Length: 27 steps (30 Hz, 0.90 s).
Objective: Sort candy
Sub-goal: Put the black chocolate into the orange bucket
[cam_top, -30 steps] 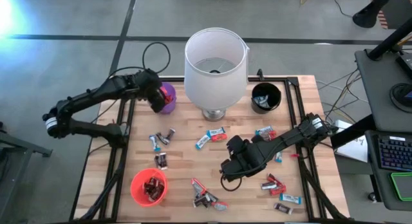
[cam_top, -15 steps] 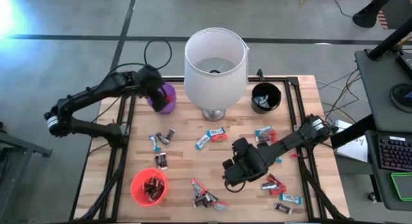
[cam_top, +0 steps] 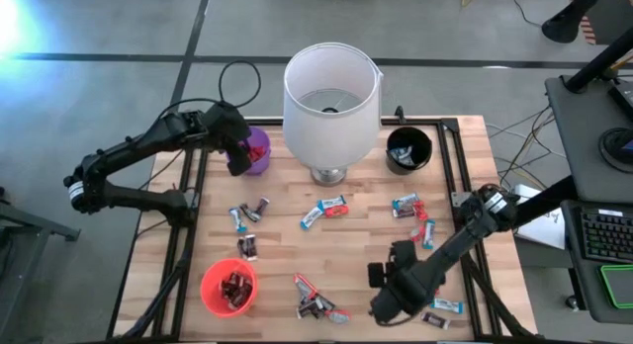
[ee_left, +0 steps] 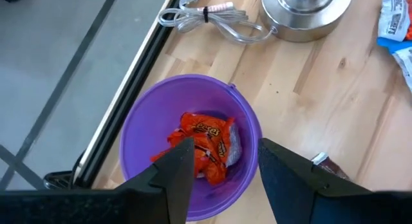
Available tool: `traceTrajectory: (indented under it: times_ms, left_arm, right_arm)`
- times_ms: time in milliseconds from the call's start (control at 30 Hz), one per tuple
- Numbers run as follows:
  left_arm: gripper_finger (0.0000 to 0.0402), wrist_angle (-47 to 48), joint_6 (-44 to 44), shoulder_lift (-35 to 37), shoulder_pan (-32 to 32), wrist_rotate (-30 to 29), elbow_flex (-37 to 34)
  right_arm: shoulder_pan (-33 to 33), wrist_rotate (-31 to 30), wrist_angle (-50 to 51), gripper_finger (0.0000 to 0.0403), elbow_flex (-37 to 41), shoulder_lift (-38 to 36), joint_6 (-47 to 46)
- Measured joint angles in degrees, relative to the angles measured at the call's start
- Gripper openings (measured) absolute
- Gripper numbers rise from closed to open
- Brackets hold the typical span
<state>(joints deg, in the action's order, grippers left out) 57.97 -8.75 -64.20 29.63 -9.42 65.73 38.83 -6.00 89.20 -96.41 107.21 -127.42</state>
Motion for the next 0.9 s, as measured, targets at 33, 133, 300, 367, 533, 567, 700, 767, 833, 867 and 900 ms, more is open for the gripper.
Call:
traceTrajectory:
  times_ms: [33,133,300,367,533,567,700,767,833,867,900]
  left_arm:
    - [0.0153,0.0,-0.3,0.0,0.0,0.0,0.0]
    - [0.0153,0.0,-0.4,-0.1,0.0,0.0,0.0]
    - [0.0152,0.0,-0.4,-0.2,0.0,0.9,0.0]
    - [0.0152,0.0,-0.4,-0.1,0.0,3.1,0.0]
    - [0.0152,0.3,0.3,0.3,0.0,10.6,0.0]
    - [0.0152,0.7,0.3,0.4,0.0,12.0,0.0]
    - [0.0152,2.4,0.5,0.6,0.0,13.6,0.0]
    - [0.0152,3.6,0.7,0.6,0.0,13.6,0.0]
    - [0.0152,4.8,0.9,0.6,0.0,13.6,0.0]
    - [0.0152,5.4,1.2,0.6,0.0,13.6,0.0]
    - [0.0152,5.9,1.5,0.6,0.0,13.6,0.0]
  right_arm:
    - [0.6,0.6,-0.2,0.0128,0.1,0.0,-1.2]
    - [2.0,1.0,-0.8,0.0128,0.3,0.0,-1.5]
    - [2.9,0.4,-1.4,0.0128,1.0,0.0,12.7]
    - [2.8,0.3,-1.5,0.0128,1.2,0.0,21.1]
    - [2.8,0.1,-2.7,0.0128,3.0,0.0,40.2]
    - [2.8,0.1,-3.3,0.0128,3.4,-0.1,42.9]
    - [2.8,2.9,-7.3,0.0124,5.3,-0.6,54.2]
    - [2.8,5.3,-9.4,0.0119,6.2,-0.7,60.4]
    - [2.8,6.5,-11.8,0.0113,7.4,-0.7,66.4]
    - [2.9,6.5,-13.1,0.0110,8.2,-0.7,69.1]
    - [3.1,6.6,-14.1,0.0106,9.1,-0.7,71.6]
